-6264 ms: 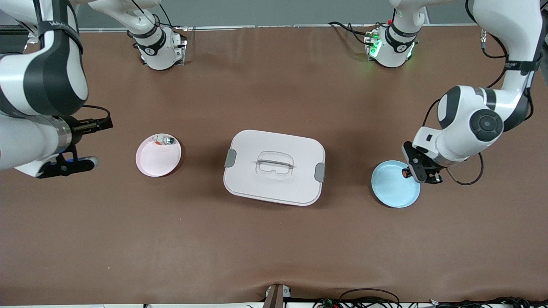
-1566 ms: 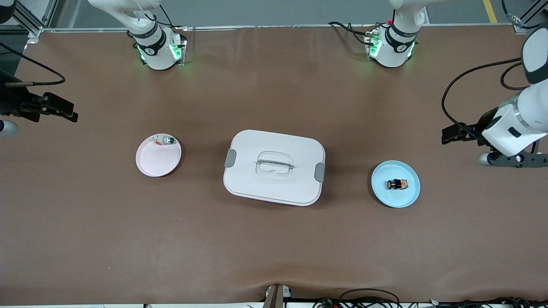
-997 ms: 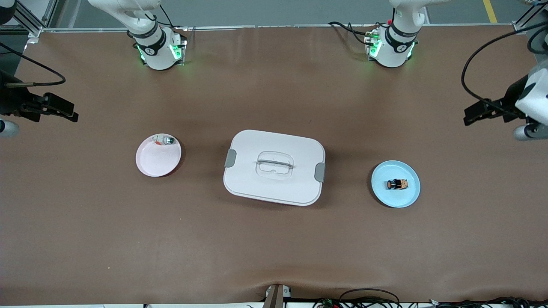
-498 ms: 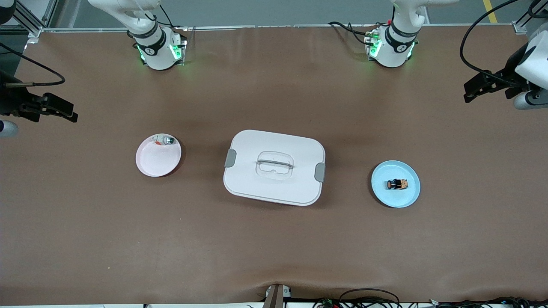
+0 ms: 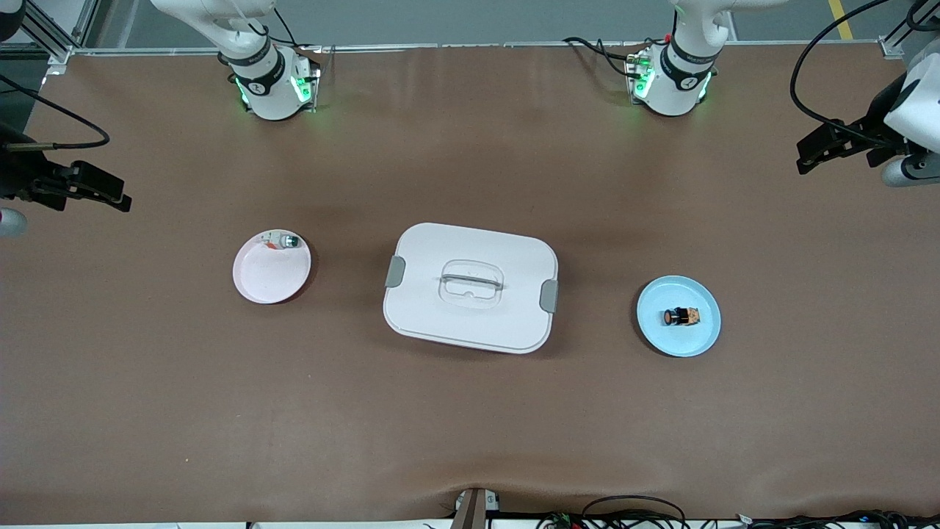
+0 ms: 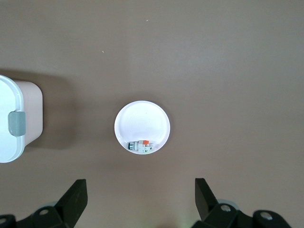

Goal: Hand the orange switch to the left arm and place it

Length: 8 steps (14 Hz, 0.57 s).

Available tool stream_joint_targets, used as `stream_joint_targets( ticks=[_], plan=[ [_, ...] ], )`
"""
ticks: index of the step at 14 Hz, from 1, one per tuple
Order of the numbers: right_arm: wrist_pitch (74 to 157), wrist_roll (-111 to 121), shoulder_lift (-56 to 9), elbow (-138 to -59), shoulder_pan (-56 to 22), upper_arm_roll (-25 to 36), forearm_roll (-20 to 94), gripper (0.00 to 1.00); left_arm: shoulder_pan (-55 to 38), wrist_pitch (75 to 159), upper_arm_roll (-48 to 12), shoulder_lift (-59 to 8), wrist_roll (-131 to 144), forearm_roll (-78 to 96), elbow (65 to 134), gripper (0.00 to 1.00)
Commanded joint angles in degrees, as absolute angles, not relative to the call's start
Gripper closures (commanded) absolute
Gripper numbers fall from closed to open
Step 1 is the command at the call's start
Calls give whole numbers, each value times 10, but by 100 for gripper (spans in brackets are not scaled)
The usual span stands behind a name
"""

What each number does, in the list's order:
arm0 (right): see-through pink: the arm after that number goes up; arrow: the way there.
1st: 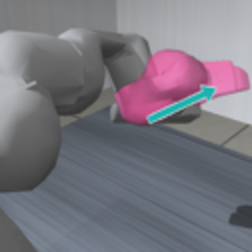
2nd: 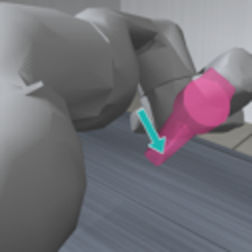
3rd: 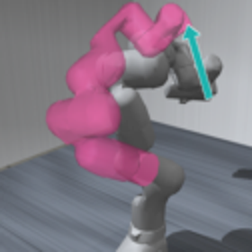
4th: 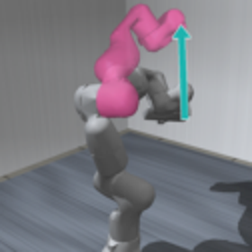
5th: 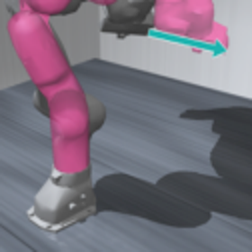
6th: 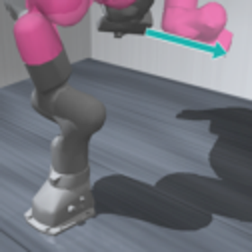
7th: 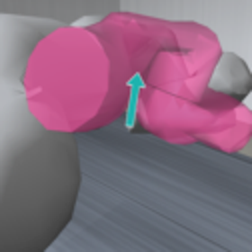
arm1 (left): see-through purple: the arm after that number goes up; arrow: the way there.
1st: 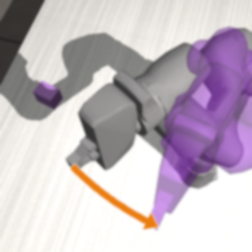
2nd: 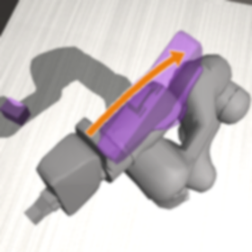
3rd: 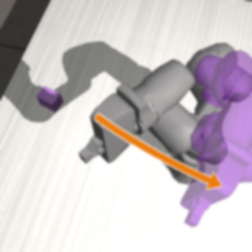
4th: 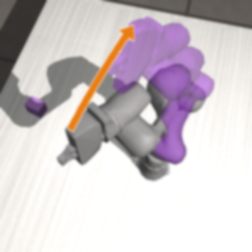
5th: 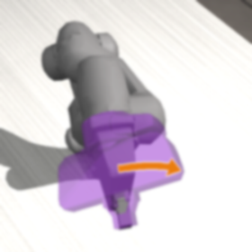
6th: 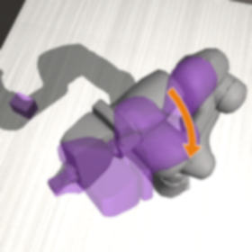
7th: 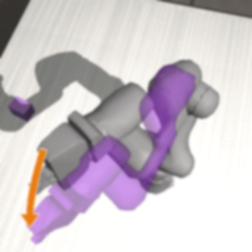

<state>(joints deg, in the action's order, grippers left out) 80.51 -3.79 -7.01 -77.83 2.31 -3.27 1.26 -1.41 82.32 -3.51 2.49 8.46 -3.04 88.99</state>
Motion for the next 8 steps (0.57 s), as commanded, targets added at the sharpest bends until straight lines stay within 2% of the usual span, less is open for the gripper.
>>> stream_joint_targets(
  ticks=[1, 8],
  plan=[
    [815, -42, -54, -796, 36, -35, 24, 0, -15, 834, -31, 37, 85, -18, 897, 0],
    [813, -41, -53, -798, 36, -35, 24, 0, 4, 847, -33, 33, 73, 25, 898, 0]
  ],
)
